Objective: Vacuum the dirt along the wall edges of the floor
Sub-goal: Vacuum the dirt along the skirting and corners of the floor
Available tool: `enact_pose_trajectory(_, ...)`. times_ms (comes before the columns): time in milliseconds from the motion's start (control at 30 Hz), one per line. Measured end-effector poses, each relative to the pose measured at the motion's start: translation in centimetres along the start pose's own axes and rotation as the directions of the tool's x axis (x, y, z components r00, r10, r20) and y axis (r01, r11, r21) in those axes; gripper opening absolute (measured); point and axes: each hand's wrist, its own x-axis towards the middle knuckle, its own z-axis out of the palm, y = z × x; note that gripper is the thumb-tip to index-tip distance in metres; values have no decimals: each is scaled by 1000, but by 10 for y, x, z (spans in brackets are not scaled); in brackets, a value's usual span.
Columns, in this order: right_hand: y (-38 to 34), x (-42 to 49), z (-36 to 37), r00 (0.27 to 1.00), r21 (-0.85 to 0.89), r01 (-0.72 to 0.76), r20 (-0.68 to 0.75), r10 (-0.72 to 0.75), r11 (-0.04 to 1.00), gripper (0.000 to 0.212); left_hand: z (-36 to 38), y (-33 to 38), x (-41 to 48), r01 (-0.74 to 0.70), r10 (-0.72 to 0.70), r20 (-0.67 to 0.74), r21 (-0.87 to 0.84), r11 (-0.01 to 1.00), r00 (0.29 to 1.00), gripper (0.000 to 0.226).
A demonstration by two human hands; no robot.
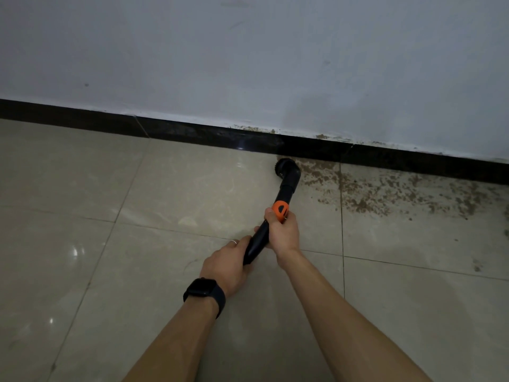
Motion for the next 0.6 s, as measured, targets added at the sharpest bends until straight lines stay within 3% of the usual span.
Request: enact_pose_trajectory(600, -20, 24, 13, 999, -29, 36, 28, -36, 999, 31, -2, 3, 20, 36, -38, -35, -61, 997, 999, 64)
